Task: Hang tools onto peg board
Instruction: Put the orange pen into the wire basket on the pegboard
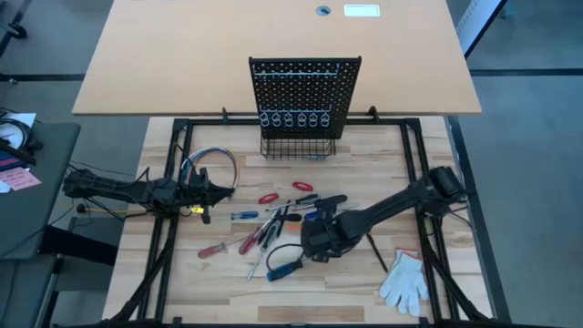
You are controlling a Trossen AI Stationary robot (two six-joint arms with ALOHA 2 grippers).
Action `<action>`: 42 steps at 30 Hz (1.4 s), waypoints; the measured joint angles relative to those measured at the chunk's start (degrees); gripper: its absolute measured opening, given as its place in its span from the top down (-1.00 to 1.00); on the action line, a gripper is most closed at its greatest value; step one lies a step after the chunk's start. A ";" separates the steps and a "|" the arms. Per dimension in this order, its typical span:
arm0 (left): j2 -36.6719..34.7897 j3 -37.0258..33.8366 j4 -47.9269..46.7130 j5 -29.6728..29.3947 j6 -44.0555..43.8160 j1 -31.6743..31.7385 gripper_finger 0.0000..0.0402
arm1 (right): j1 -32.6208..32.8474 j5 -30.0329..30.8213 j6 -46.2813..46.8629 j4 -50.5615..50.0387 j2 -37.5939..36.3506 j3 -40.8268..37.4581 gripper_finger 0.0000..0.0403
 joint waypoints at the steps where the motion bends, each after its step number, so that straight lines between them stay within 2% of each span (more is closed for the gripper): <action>1: 0.00 0.00 0.00 -0.02 0.00 0.00 1.00 | -0.04 2.56 -0.49 -0.96 -1.27 0.00 0.91; 6: 0.00 0.00 0.00 -0.09 0.02 0.00 1.00 | -4.03 16.45 -10.52 -2.59 -6.09 0.04 0.91; 9: 0.00 0.00 0.00 -0.11 0.12 -0.02 1.00 | -9.56 20.03 -20.62 -1.21 -7.05 0.11 0.91; 15: 0.00 0.00 0.00 -0.13 0.46 -0.02 1.00 | -22.01 19.56 -37.04 7.94 -5.10 0.17 0.90; 21: -0.02 0.00 0.00 -0.17 0.43 -0.01 1.00 | -27.47 16.00 -49.65 15.29 -2.95 0.20 0.88; 36: -0.01 0.00 0.00 -0.16 0.15 -0.02 1.00 | -31.85 14.19 -55.56 21.18 -0.95 0.11 0.59; 42: -0.02 0.00 0.00 -0.17 0.04 0.00 1.00 | -32.80 13.11 -54.85 21.79 -1.08 0.24 0.26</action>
